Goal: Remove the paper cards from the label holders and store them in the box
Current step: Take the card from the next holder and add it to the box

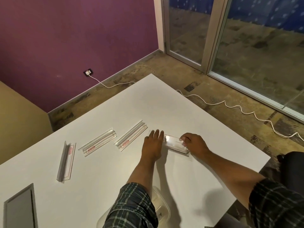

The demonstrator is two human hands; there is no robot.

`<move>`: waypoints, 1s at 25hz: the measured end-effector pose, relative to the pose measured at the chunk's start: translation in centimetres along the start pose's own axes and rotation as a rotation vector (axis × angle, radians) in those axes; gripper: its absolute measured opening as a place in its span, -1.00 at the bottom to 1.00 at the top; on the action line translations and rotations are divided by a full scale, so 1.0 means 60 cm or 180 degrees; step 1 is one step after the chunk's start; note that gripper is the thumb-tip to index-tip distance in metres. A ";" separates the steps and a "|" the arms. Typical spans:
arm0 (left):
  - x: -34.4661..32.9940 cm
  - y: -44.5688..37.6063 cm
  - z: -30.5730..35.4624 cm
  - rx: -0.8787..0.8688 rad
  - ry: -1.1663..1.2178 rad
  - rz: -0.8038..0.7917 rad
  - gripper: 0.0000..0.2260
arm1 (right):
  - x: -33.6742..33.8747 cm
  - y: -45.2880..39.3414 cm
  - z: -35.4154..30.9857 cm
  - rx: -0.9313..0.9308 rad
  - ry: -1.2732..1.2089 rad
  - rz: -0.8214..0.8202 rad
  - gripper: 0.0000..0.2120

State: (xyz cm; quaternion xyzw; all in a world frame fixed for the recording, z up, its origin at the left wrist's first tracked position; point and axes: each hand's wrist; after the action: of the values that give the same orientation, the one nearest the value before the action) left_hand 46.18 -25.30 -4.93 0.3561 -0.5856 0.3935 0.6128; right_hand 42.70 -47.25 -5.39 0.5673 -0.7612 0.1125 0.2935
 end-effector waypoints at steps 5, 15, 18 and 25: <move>0.054 0.034 -0.026 -0.0098 -0.0342 0.0315 -0.42 | 0.020 0.010 -0.036 -0.0674 -0.1099 -0.0039 -0.69; 0.182 0.214 -0.111 0.1001 0.0998 -0.1329 -0.67 | 0.003 0.098 -0.160 0.0446 -0.0004 -0.1605 -0.52; 0.204 0.276 -0.141 0.1403 0.1680 -0.1702 -0.77 | -0.019 0.135 -0.187 0.1308 0.0643 -0.2160 -0.54; 0.206 0.404 -0.164 0.1802 0.2006 -0.2488 -0.68 | -0.074 0.216 -0.231 0.2702 0.1576 -0.2666 -0.47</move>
State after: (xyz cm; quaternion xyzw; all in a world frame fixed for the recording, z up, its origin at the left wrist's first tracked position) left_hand 28.74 -5.10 6.23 0.5616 -0.0715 0.3663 0.7384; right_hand 35.88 -32.46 5.28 0.8404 -0.2743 0.4073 0.2294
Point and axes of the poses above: each hand's wrist, its own y-axis away from the middle knuckle, its own x-axis out of the back of the hand, z = x × y, and after that the axes turned 12 degrees about z, right-handed
